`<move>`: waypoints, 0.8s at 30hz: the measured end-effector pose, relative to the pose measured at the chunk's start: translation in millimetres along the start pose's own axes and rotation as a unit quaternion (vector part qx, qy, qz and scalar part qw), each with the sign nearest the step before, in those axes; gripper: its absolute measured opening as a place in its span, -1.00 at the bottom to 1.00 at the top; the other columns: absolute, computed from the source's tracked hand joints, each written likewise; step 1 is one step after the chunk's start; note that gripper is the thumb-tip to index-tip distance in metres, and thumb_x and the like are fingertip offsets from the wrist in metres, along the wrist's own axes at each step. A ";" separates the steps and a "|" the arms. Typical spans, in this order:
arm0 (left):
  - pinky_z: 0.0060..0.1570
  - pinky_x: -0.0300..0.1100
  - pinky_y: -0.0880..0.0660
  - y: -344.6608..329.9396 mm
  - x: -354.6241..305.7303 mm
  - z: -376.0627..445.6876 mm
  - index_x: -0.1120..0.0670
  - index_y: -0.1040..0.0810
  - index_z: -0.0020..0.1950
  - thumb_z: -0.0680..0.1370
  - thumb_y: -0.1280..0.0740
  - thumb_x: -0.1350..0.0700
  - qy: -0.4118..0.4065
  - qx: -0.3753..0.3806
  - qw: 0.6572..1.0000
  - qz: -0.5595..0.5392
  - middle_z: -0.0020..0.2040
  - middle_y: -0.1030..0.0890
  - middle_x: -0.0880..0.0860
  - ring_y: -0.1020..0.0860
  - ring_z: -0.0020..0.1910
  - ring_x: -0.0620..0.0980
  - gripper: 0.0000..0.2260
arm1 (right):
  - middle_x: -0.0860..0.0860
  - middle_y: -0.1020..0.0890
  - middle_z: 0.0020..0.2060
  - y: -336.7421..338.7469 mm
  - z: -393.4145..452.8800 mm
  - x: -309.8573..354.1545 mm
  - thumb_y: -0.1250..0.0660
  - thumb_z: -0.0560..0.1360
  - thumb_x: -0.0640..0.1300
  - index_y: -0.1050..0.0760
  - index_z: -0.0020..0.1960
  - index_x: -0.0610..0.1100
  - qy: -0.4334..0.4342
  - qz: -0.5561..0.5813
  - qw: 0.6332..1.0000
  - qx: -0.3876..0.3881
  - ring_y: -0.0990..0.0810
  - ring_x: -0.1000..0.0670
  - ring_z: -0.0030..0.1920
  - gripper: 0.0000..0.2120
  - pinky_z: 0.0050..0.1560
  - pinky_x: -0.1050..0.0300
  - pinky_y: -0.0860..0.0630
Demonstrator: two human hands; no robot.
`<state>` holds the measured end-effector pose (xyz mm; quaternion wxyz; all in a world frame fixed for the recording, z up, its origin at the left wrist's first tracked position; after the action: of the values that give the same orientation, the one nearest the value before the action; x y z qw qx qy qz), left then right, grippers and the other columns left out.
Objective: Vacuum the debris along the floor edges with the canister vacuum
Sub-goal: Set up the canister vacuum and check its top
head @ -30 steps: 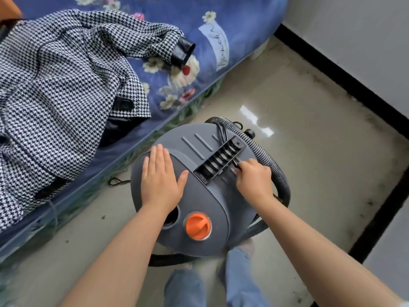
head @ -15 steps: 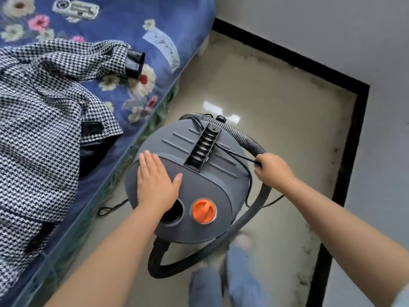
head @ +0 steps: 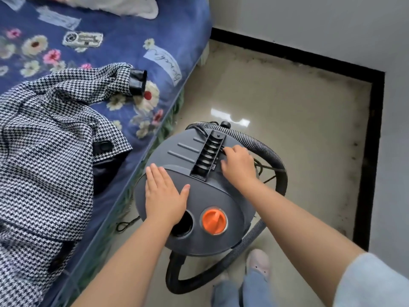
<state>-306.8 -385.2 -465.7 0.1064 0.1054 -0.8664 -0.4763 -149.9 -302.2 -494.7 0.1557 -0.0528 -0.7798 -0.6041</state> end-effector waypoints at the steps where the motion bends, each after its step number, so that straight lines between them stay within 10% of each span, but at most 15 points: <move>1: 0.46 -0.04 0.16 -0.4 0.0 -0.2 0.36 0.26 0.46 0.61 0.09 -0.18 0.002 -0.001 1.000 0.001 0.49 0.23 0.32 0.24 0.49 0.21 -0.28 | -0.22 -0.51 0.05 -2.6 -2.8 -2.7 -0.29 0.48 -0.23 -0.49 0.13 -0.30 0.007 0.019 0.999 -0.040 -0.45 -0.26 0.12 -0.76 0.02 -0.06 -0.39; 12: 0.45 -0.04 0.03 11.7 5.7 2.8 0.28 0.04 0.50 0.62 -0.04 -0.10 -0.011 -0.028 0.999 -0.036 0.52 0.02 0.23 0.08 0.52 0.13 -0.38 | -0.01 -0.38 -0.16 19.1 -0.6 -34.1 -0.10 0.58 -0.19 -0.46 0.01 -0.18 0.099 -0.055 0.992 0.058 -0.44 -0.12 0.06 -0.83 0.07 0.08 -0.21; 18: 0.38 -0.17 -0.18 46.8 -14.7 46.7 0.15 -0.36 0.40 0.53 -0.08 0.21 -0.245 -0.049 0.962 -0.114 0.45 -0.31 0.08 -0.26 0.44 0.03 -0.57 | -0.04 -0.54 -0.05 16.7 1.8 -30.6 -0.12 0.58 -0.18 -0.49 0.02 -0.16 0.105 -0.073 0.990 0.064 -0.46 -0.10 0.08 -0.82 0.11 0.08 -0.21; 24: 0.40 -0.15 -0.17 62.1 -53.2 130.6 0.10 -0.28 0.46 0.50 -0.15 0.35 -0.320 -0.078 0.944 -0.013 0.48 -0.25 0.00 -0.19 0.47 0.00 -0.48 | 0.03 -0.48 -0.51 0.5 -3.6 -27.1 -0.59 0.04 -0.30 -0.45 -0.44 -0.12 0.080 -0.064 0.994 -0.032 -0.51 -0.08 -0.43 -0.69 -0.23 0.02 -0.48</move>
<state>-298.3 -232.7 -486.0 -0.1743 -0.0501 -0.8136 -0.5525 -123.5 -302.6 -501.8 0.1768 0.0403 -0.7469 -0.6397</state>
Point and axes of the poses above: each hand's wrist, its own z-axis towards the middle knuckle, its own y-axis out of the back of the hand, x = y × z, the point moved 1 cm from there along z, towards the middle knuckle
